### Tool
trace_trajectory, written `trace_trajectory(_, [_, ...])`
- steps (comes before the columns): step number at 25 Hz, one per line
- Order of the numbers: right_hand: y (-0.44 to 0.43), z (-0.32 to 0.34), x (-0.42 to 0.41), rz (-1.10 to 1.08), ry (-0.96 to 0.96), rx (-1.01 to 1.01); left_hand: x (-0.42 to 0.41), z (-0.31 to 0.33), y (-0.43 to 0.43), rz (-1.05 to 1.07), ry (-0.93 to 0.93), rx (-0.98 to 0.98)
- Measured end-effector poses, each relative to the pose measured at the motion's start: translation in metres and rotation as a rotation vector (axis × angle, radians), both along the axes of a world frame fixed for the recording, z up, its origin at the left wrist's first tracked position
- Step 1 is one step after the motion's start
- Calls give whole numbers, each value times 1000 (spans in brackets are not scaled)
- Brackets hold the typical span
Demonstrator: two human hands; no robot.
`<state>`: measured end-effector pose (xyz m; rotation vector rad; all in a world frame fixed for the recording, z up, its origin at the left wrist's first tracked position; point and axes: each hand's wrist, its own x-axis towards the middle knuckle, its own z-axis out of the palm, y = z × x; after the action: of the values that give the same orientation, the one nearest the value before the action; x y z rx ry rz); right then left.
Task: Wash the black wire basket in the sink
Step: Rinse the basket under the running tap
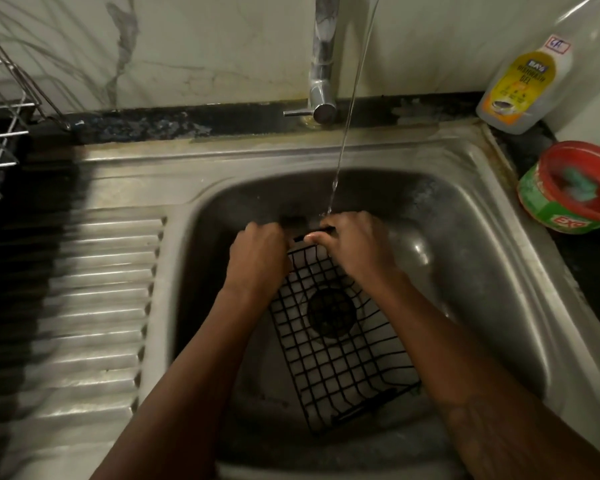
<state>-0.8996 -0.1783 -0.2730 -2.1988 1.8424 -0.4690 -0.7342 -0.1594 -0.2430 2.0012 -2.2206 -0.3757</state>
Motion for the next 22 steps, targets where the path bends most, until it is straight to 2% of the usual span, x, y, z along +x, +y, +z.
trace_trajectory(2, [2,0,-2,-116,9,2,-4,6,-5,7,1,15])
trace_trajectory(5, [-2,3,-3,-206,-76,18,-2,8,-10,-6,54,102])
trace_trajectory(8, [0,-4,7,-161,71,40,-2,3,-8,-173,119,208])
trace_trajectory(10, [1,-5,17,-104,-2,28,-4,1,-9,-201,147,232])
trace_trajectory(13, [-2,-4,31,75,-95,92,-8,1,-12,-109,108,251])
trace_trajectory(16, [-2,-1,7,76,-256,148,-4,6,-12,27,109,318])
trace_trajectory(20, [13,4,-54,7,-186,123,-3,11,-7,116,149,388])
trace_trajectory(22, [9,3,-53,17,-140,95,-5,10,-7,119,158,398])
